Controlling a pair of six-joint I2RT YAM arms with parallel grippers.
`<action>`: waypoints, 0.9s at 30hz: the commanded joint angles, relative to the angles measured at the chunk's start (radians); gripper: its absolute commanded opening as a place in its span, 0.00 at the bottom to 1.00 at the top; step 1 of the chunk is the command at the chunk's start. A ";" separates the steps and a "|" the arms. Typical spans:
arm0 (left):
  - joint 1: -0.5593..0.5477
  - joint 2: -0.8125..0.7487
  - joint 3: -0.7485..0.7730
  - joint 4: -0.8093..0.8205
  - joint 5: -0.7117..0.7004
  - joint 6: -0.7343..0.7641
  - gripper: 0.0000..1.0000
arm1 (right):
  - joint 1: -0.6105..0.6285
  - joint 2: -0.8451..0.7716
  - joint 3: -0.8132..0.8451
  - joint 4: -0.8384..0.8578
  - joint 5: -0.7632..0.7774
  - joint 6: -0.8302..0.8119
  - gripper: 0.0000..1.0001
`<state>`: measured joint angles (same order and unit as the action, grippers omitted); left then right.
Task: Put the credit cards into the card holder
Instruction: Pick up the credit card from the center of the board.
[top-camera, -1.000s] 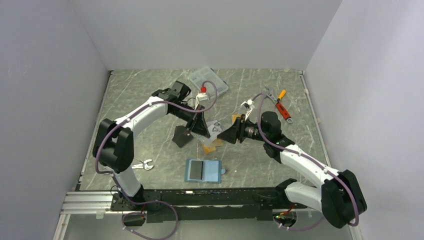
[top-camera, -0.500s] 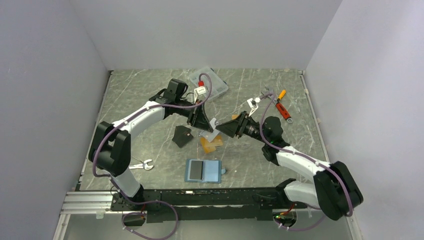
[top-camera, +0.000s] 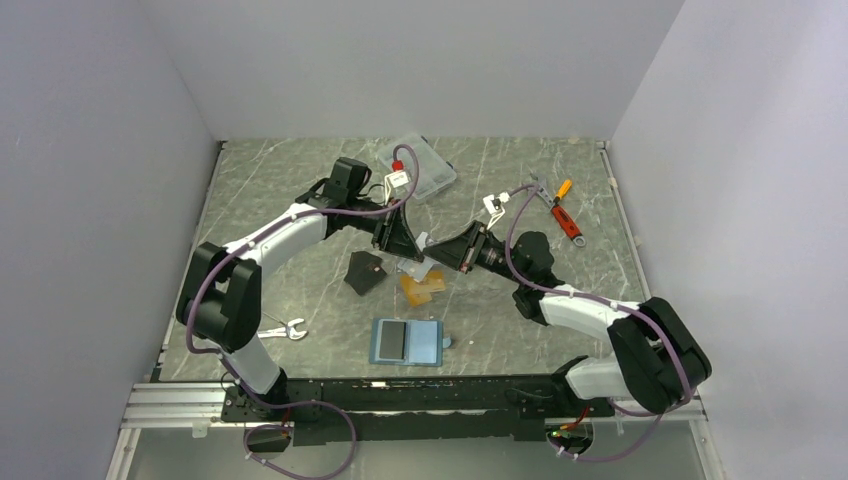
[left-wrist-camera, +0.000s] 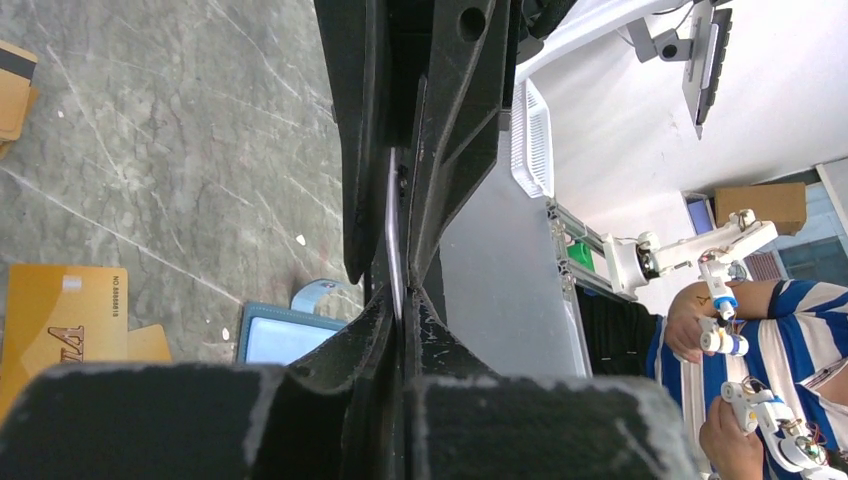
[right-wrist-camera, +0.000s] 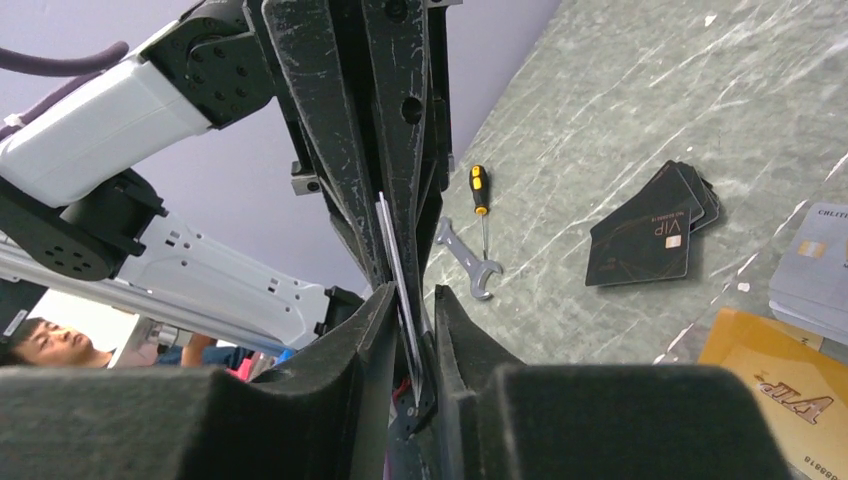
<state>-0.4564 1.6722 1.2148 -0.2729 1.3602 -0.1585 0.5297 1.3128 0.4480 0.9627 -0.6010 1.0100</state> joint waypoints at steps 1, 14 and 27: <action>-0.022 -0.069 0.019 -0.009 0.102 0.033 0.16 | 0.002 0.002 0.038 -0.058 0.086 -0.032 0.19; 0.004 -0.126 -0.059 0.095 0.091 -0.049 0.27 | -0.055 -0.099 0.028 -0.195 0.093 -0.071 0.08; 0.045 -0.151 -0.053 0.000 0.041 0.044 0.18 | -0.061 -0.151 0.022 -0.300 0.097 -0.117 0.10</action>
<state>-0.4145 1.5864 1.1492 -0.2481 1.3449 -0.1516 0.4965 1.1748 0.4648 0.7578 -0.5682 0.9592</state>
